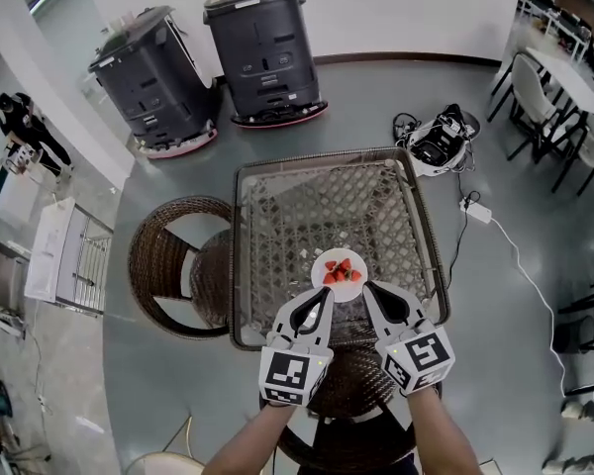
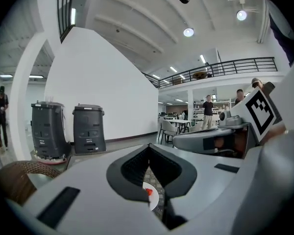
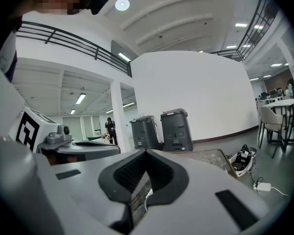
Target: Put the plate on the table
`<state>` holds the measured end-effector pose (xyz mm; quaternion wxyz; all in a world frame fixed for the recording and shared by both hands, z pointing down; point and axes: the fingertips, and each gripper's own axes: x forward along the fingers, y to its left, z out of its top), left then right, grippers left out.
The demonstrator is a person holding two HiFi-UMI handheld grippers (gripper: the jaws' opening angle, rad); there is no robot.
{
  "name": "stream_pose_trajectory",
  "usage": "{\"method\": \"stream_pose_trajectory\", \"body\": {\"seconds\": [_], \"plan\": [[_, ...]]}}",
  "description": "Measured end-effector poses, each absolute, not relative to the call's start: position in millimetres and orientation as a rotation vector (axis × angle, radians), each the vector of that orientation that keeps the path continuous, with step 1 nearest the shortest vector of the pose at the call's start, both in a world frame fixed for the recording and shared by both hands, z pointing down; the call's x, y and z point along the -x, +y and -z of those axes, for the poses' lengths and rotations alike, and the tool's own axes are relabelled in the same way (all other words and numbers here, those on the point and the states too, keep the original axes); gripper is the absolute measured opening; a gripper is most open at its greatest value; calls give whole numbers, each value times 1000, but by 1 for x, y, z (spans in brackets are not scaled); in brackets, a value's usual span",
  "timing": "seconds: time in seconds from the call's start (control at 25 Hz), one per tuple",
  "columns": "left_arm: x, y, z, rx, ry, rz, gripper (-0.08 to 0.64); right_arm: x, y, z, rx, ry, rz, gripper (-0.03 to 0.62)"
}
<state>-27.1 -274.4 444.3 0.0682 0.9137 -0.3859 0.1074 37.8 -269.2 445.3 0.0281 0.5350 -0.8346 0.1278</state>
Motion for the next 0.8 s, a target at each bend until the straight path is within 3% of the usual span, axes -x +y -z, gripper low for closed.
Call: {"method": "stream_pose_trajectory", "body": {"seconds": [0.8], "plan": [[28,-265,-414,-2803,-1177,-304,8,-27,-263,-410,-1640,-2650,-316,5]]}}
